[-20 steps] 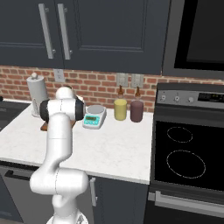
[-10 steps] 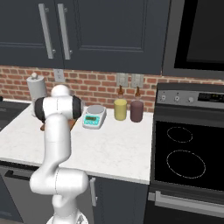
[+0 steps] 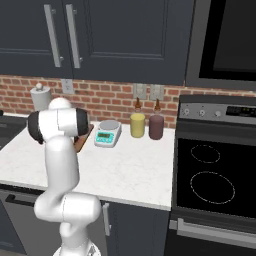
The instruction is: Pick up the sponge from the counter and clean the cutting board by briefly scrubbing or pressing down on the cutting board. Once finished, release the sponge.
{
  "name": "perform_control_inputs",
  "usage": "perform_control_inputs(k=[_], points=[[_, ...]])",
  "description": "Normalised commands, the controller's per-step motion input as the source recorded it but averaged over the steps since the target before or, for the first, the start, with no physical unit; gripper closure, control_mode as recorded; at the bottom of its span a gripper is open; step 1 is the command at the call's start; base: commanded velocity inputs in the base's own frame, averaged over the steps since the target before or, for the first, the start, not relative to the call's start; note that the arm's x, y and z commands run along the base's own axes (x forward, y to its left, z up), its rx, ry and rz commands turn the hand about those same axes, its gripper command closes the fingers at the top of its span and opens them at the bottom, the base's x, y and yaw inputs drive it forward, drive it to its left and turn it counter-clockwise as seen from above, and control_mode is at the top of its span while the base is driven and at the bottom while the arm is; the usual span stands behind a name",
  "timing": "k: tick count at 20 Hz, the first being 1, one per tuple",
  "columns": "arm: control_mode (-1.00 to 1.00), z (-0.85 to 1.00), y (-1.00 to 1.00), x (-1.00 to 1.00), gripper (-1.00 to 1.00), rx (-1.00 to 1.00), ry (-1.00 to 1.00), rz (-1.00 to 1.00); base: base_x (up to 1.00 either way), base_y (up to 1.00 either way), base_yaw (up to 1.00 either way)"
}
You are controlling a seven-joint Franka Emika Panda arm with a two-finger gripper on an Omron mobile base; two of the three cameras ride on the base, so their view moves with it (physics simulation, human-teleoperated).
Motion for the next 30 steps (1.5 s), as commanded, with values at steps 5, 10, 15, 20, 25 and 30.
perform_control_inputs(k=[5,10,15,20,25,30], points=[[-1.0,0.15,-0.54,-0.78,1.0,-0.02,0.0,0.08,0.0,0.0,0.0],[-1.0,0.61,-0.77,-0.35,1.0,-0.2,0.0,0.0,0.0,0.0,0.0],[-1.0,0.47,-0.92,-0.33,1.0,-0.19,0.0,0.0,0.0,0.0,0.0],[-1.0,0.09,-0.73,-0.16,1.0,0.0,0.0,0.02,0.0,0.0,0.0],[-1.0,0.0,-0.48,0.0,1.0,0.34,0.08,0.13,0.0,0.0,0.0],[-1.0,-0.04,-0.32,0.08,-1.0,0.45,0.17,0.17,0.0,0.0,0.0]])
